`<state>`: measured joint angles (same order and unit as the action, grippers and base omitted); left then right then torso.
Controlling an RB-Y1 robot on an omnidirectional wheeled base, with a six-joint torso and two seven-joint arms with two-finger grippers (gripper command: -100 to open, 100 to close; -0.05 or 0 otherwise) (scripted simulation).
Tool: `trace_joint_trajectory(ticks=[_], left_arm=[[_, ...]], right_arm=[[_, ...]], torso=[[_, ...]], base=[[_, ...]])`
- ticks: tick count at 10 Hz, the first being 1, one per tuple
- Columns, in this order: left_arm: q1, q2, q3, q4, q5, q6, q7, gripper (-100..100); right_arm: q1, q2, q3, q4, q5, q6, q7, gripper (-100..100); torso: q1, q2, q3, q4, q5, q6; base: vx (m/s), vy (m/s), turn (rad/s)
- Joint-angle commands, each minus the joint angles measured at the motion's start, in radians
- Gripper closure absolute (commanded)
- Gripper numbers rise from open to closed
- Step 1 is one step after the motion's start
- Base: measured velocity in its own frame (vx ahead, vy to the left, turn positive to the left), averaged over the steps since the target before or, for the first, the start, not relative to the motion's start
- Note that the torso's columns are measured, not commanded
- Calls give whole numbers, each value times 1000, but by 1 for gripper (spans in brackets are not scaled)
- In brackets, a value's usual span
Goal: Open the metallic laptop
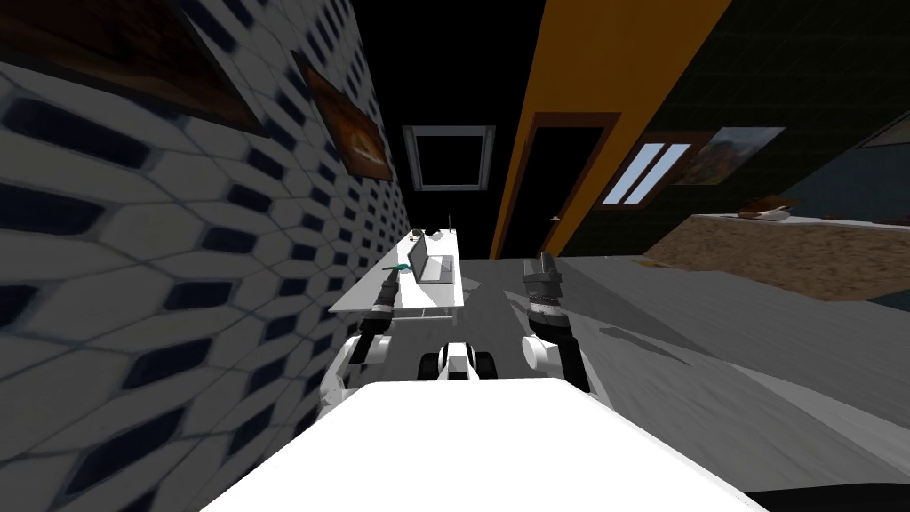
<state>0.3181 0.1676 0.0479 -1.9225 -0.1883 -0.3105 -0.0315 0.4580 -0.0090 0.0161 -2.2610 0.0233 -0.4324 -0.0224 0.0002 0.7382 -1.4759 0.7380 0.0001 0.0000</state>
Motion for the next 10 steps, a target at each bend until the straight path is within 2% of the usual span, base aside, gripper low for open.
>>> trace_joint_trajectory(ticks=[1, 5, 10], left_arm=[[-38, 20, 8, 68, -16, 41, -15, -100], [-81, 55, 13, 146, -38, 94, -36, -100], [-141, 120, 21, 259, -69, 170, -65, -100]], right_arm=[[0, 0, 0, 0, 0, 0, 0, 0], [0, 0, 0, 0, 0, 0, 0, 0], [0, 0, 0, 0, 0, 0, 0, 0]], torso=[[0, 0, 0, 0, 0, 0], [-1, 0, 0, 0, 0, 0], [0, 0, 0, 0, 0, 0]], base=[[39, -4, -89], [34, -17, -66], [39, -12, -72]])
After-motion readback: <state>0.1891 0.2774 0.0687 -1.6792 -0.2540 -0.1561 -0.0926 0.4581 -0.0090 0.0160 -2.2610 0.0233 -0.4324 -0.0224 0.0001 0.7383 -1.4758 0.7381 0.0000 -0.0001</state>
